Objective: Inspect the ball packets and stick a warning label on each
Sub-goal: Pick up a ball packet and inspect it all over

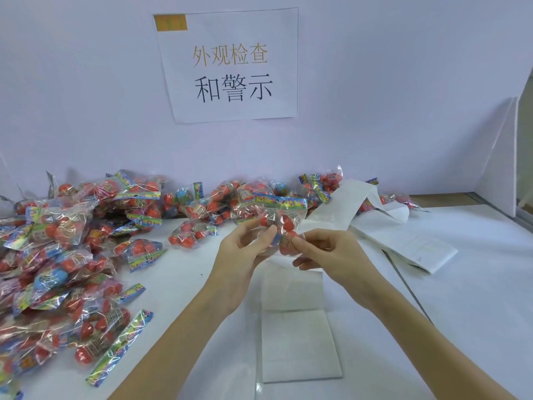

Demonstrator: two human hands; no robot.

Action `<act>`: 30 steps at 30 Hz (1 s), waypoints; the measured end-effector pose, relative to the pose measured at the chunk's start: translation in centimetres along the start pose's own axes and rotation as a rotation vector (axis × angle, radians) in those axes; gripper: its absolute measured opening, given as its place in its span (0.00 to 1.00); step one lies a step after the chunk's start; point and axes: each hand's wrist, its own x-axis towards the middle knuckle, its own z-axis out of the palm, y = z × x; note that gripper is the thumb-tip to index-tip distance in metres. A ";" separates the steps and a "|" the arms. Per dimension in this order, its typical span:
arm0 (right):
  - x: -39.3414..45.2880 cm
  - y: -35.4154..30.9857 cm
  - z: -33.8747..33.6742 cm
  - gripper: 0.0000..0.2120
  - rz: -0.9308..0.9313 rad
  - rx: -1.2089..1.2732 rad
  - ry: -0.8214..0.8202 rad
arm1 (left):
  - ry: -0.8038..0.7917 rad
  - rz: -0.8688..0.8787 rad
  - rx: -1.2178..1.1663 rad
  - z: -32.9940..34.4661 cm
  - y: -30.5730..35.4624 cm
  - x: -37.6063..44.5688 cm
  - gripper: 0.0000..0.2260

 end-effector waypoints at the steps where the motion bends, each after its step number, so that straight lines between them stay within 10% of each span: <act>1: 0.1 0.2 -0.1 0.05 -0.003 -0.003 0.018 | 0.009 0.003 0.038 -0.1 0.0 0.0 0.21; 23: 0.4 0.2 -0.5 0.10 -0.104 -0.143 0.129 | 0.134 -0.022 -0.025 -1.2 1.0 0.2 0.06; 30: -0.1 0.1 0.2 0.17 0.065 -0.219 -0.151 | 0.108 0.017 -0.137 -1.4 0.8 0.2 0.13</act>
